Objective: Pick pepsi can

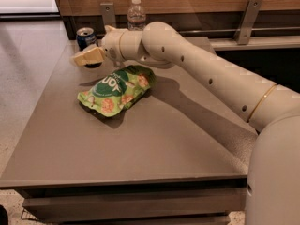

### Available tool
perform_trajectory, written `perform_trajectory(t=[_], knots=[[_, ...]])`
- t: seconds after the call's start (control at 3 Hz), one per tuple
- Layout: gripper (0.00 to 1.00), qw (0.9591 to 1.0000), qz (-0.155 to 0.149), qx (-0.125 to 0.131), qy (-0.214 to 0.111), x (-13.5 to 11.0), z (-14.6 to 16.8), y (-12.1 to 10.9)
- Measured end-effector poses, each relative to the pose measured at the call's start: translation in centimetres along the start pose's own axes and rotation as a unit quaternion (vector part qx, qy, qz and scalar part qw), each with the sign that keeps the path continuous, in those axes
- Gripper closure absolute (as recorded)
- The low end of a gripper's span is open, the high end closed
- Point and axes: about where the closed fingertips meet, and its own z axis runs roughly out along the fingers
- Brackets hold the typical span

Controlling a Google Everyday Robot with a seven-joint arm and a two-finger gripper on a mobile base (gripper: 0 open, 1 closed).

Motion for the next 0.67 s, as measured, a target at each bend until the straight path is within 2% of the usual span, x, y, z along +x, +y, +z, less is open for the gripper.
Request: perform_trajectory(t=[0.33,0.67], knots=[[0.00,0.9998,0.004,0.008,-0.015,0.5,0.4,-0.7],[0.00,0.9996,0.006,0.004,-0.029,0.7,1.6,-0.7]])
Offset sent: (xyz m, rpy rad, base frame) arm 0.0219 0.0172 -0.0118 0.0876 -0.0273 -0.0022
